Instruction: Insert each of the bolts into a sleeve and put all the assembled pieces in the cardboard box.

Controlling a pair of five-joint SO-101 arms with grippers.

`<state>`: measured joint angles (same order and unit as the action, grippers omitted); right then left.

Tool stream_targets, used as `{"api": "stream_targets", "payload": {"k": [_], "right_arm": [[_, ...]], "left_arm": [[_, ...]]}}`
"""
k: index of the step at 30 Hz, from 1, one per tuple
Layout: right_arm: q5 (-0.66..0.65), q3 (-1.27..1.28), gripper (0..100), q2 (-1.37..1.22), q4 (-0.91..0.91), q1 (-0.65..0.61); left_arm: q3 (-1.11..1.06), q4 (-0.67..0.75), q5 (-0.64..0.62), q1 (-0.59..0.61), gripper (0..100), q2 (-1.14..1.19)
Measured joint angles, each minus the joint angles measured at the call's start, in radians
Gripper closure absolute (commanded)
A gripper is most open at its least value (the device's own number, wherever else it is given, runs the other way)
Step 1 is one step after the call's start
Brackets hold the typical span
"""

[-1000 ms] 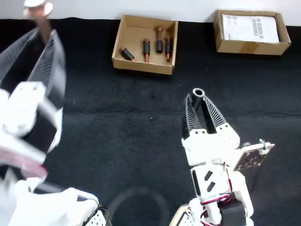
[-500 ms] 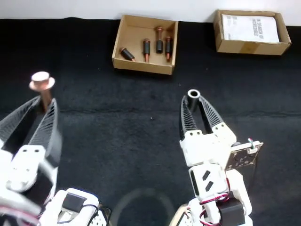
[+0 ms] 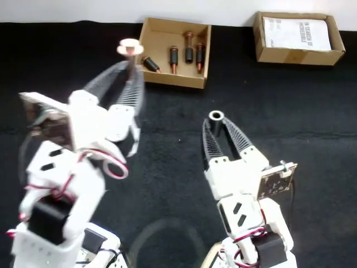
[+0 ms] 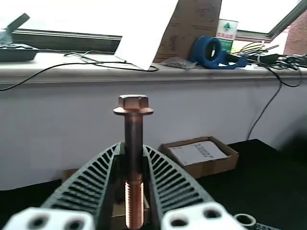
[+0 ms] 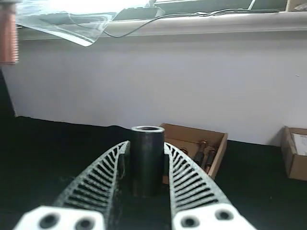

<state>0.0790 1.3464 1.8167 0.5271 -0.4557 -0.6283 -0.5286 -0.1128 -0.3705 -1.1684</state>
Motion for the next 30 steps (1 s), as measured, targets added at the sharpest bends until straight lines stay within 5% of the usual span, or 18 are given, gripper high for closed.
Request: {"api": "stream_targets", "payload": {"k": [12, 30], "right_arm": [[0.000, 0.032, 99.1, -0.002, 0.000, -0.077], [0.000, 0.040, 99.1, -0.002, 0.000, -0.077]], "left_arm": [[0.057, 0.117, -0.041, -0.218, 99, 0.249], [0.112, 0.048, -0.270, -0.224, 99, 0.307]]}}
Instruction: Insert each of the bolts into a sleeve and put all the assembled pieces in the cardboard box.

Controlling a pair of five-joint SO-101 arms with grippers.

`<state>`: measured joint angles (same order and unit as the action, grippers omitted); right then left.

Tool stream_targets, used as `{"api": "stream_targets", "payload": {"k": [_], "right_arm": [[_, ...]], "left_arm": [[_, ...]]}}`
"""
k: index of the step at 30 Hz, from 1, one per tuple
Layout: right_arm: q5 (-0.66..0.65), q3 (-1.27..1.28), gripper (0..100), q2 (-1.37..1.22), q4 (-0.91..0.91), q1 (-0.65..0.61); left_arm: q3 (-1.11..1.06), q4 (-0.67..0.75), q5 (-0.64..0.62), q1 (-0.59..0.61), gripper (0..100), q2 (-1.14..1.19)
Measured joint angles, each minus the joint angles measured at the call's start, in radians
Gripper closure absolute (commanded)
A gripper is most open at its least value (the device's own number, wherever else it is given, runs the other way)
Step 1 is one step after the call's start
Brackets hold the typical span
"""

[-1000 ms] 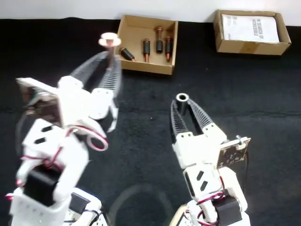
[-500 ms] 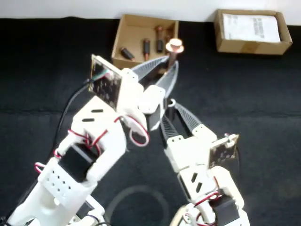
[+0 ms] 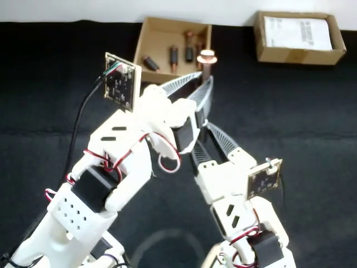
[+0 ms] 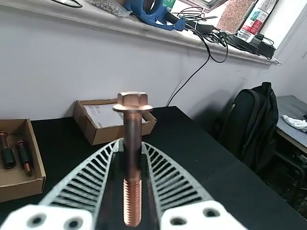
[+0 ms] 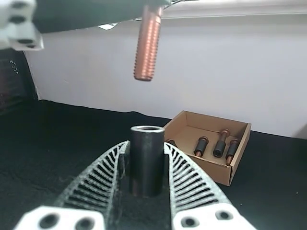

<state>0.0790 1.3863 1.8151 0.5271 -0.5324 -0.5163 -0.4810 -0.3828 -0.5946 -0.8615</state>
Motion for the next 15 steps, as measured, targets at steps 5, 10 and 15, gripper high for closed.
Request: {"api": "stream_targets", "payload": {"k": [5, 10, 15], "right_arm": [[0.000, 0.000, 99.1, 0.000, 0.000, 0.000], [0.000, 0.000, 99.1, 0.000, 0.000, 0.000], [0.000, 0.002, 99.1, 0.000, 0.000, 0.023]], "left_arm": [[-0.040, 0.000, -0.002, 0.000, 99, 0.000], [-0.091, 0.000, -0.002, 0.000, 99, 0.000], [-0.138, 0.000, -0.002, -0.005, 99, 0.000]]}}
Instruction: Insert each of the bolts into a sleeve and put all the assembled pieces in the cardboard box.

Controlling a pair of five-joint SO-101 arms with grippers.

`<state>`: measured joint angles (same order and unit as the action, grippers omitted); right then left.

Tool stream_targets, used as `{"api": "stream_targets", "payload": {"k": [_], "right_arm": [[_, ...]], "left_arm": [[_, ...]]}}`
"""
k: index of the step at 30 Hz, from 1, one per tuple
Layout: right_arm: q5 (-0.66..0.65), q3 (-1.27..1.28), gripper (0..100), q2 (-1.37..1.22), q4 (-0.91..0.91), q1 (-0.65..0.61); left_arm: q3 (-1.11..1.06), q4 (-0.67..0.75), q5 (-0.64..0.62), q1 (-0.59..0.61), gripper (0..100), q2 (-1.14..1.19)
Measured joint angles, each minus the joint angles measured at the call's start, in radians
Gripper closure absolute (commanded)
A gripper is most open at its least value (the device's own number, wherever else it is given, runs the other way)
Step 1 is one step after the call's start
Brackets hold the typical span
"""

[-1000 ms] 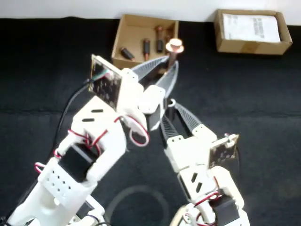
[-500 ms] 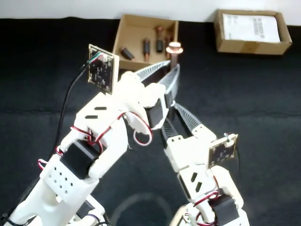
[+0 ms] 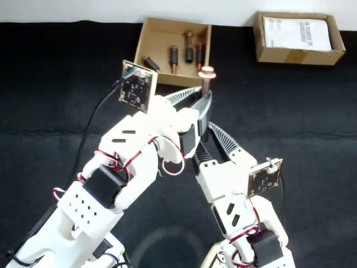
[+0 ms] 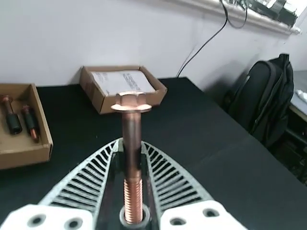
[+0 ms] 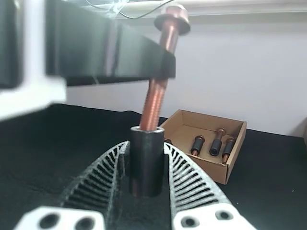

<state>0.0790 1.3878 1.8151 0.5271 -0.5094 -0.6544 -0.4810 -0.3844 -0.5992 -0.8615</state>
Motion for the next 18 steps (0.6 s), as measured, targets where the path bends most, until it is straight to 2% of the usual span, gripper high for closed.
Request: {"api": "stream_targets", "payload": {"k": [11, 18], "right_arm": [[-0.003, 0.002, 99.1, 0.000, 0.002, 0.012], [-0.003, 0.000, 99.1, 0.002, 0.002, 0.011]], "left_arm": [[-0.150, -0.002, -0.064, -0.009, 99, -0.110], [-0.180, -0.098, -0.060, -0.086, 99, -0.184]]}}
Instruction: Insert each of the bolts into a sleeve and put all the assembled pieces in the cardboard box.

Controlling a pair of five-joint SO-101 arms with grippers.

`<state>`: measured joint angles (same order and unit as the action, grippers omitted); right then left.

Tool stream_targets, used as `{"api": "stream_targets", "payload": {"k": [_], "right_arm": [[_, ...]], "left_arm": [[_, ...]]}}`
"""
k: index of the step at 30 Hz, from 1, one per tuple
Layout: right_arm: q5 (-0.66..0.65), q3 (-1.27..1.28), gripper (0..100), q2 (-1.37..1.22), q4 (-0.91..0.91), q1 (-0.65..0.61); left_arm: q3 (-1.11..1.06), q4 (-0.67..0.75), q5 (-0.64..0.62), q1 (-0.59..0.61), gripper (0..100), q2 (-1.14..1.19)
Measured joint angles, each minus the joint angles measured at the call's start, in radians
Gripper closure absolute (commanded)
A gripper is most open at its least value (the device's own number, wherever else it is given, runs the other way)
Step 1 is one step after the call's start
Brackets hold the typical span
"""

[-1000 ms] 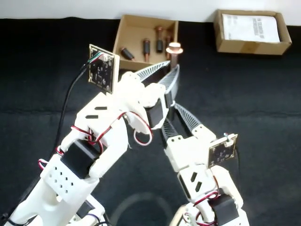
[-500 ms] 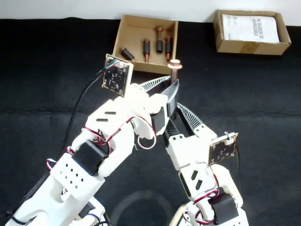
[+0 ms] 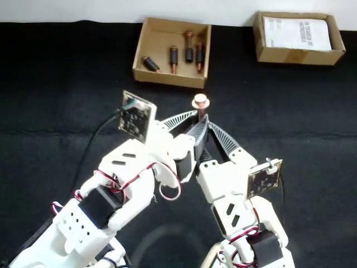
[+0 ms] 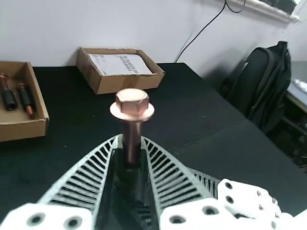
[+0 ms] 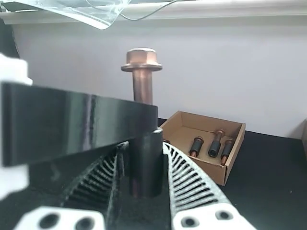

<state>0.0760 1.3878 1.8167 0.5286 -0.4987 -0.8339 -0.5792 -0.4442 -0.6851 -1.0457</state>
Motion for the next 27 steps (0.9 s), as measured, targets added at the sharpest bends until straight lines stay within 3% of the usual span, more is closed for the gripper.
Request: {"api": "stream_targets", "payload": {"k": [6, 13, 21, 27], "right_arm": [[-0.002, 0.000, 99.1, 0.000, 0.000, 0.000], [-0.002, 0.002, 99.1, -0.002, 0.002, 0.008], [-0.003, 0.003, 99.1, -0.003, 0.002, 0.006], [-0.098, 0.002, 99.1, -0.003, -0.097, 0.006]], "left_arm": [[0.000, -0.009, 0.002, -0.003, 98, 0.000], [0.000, -0.089, 0.038, -0.005, 75, -0.017], [0.083, -0.304, 0.038, -0.005, 75, -0.021], [0.226, -0.499, 0.040, 0.017, 75, -0.021]]}}
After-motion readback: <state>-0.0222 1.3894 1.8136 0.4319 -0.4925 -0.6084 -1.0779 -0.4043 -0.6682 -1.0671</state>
